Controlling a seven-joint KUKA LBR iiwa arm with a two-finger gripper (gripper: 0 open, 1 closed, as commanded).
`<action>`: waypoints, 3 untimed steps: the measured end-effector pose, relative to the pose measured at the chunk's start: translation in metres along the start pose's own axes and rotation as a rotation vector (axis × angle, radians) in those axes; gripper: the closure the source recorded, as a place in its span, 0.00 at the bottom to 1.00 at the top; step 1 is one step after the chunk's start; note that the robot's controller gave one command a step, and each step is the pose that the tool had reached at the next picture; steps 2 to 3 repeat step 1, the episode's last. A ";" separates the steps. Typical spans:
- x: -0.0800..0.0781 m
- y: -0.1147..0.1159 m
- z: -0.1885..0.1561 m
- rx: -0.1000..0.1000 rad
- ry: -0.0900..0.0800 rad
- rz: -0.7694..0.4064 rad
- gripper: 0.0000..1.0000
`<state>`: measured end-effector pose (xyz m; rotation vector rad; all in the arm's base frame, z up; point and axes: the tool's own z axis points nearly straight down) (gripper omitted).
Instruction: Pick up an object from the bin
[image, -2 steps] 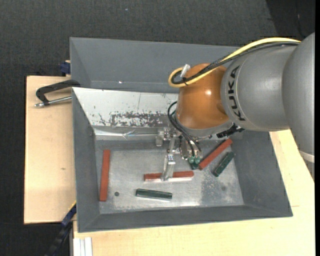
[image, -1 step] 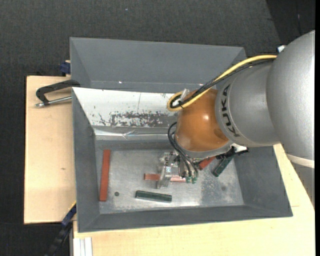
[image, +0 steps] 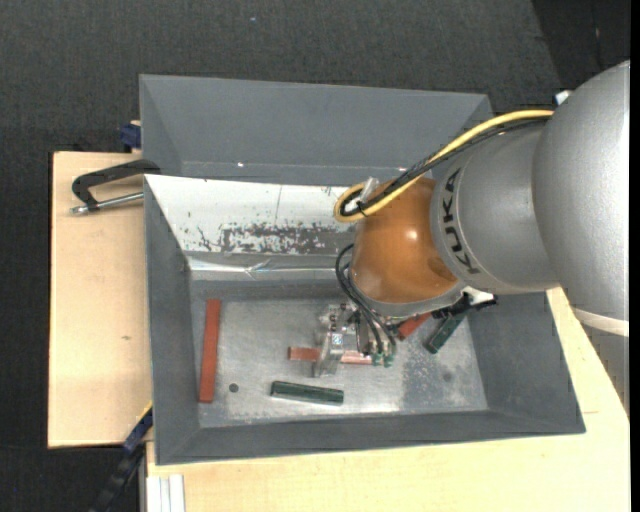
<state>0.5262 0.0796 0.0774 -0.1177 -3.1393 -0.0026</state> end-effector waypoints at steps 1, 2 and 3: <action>-0.020 -0.001 -0.153 -0.001 -0.005 -0.028 1.00; -0.020 -0.001 -0.153 -0.001 -0.005 -0.028 1.00; -0.020 -0.001 -0.153 -0.001 -0.005 -0.028 1.00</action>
Offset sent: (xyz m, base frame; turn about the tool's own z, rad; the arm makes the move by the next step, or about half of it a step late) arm 0.0000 0.0000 0.0000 0.0000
